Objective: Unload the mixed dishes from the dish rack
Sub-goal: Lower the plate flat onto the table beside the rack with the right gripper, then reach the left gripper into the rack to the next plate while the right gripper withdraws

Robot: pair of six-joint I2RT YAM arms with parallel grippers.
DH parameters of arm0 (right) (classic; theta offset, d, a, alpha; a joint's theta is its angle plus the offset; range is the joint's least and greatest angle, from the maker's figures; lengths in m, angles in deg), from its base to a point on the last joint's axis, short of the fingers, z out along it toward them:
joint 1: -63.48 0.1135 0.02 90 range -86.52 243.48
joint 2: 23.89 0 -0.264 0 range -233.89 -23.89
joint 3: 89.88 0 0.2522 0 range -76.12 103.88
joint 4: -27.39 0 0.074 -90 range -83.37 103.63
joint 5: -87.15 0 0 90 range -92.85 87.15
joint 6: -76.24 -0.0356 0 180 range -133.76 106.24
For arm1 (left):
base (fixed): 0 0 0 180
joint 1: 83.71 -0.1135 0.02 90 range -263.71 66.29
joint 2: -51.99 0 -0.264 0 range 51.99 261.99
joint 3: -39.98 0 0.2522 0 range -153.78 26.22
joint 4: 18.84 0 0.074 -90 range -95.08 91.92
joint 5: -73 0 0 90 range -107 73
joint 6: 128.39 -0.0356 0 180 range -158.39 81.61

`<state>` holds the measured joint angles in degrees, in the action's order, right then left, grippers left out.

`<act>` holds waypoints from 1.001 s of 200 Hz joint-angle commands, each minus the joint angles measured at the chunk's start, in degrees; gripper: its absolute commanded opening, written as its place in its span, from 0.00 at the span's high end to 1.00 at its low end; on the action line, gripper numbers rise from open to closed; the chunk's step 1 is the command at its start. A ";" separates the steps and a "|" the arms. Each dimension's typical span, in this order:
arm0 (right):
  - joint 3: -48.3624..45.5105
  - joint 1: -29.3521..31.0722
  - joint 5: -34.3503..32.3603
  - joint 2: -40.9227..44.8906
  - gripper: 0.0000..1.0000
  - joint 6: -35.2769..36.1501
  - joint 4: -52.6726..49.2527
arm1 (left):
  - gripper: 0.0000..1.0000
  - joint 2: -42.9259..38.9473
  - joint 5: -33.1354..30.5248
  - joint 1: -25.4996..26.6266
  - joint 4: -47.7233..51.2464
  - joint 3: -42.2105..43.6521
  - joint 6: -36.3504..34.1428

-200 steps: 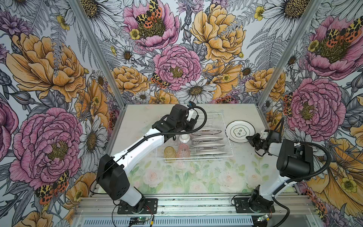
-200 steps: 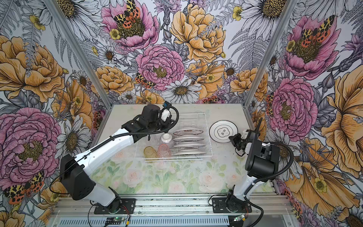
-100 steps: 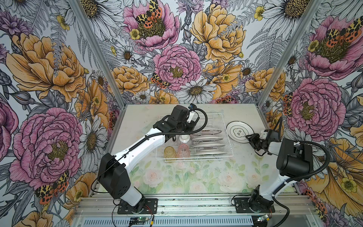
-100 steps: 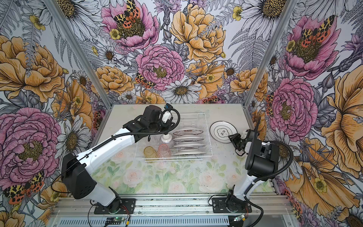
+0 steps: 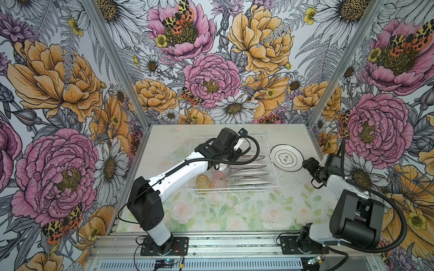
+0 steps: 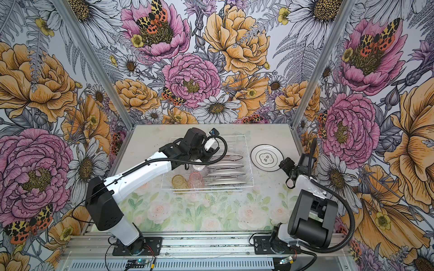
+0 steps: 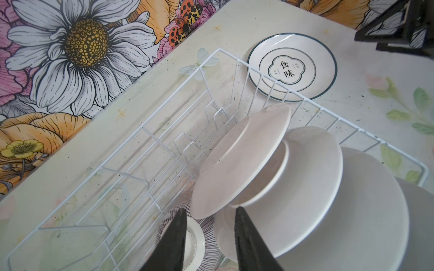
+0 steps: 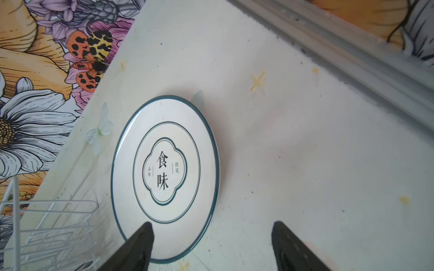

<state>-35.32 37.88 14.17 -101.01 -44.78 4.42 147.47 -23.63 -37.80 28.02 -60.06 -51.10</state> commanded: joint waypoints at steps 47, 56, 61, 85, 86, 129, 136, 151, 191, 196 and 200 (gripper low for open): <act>3.89 1.32 0.80 8.24 0.20 1.23 -4.90 | 0.63 6.96 -9.12 6.16 4.51 -7.41 -11.19; 3.94 1.54 1.08 8.92 0.20 1.14 -4.86 | 0.63 7.96 -9.61 6.20 4.90 -8.51 -11.65; 4.02 1.63 1.22 9.27 0.20 1.06 -4.95 | 0.63 8.30 -9.80 6.28 5.26 -9.10 -11.93; 4.20 1.70 2.12 10.81 0.20 0.88 -5.04 | 0.62 12.02 -11.75 6.47 6.49 -11.62 -13.54; 4.20 1.70 2.17 10.83 0.20 0.88 -5.08 | 0.62 12.10 -11.79 6.47 6.56 -11.71 -13.64; 4.20 1.76 2.56 12.68 0.20 0.88 -5.11 | 0.61 15.58 -12.11 6.53 9.70 -16.04 -16.68; 4.28 1.72 2.58 12.74 0.20 0.88 -5.12 | 0.61 16.00 -12.78 6.45 9.71 -16.41 -17.13; 4.15 1.77 2.76 12.96 0.20 0.87 -5.10 | 0.61 16.78 -14.15 6.30 9.79 -17.30 -17.93; 4.02 1.72 2.78 13.23 0.20 1.15 -5.11 | 0.67 18.89 -15.25 5.49 9.67 -19.36 -20.03; 4.04 1.77 2.76 13.30 0.20 1.14 -4.96 | 0.69 19.18 -15.40 5.35 9.65 -19.59 -20.31; 3.95 1.75 2.80 13.26 0.20 1.14 -4.94 | 0.71 19.40 -15.43 5.29 9.66 -19.77 -20.57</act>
<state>-33.07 39.30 16.46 -89.23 -44.10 -0.79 165.17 -36.98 -31.59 37.55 -77.59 -69.35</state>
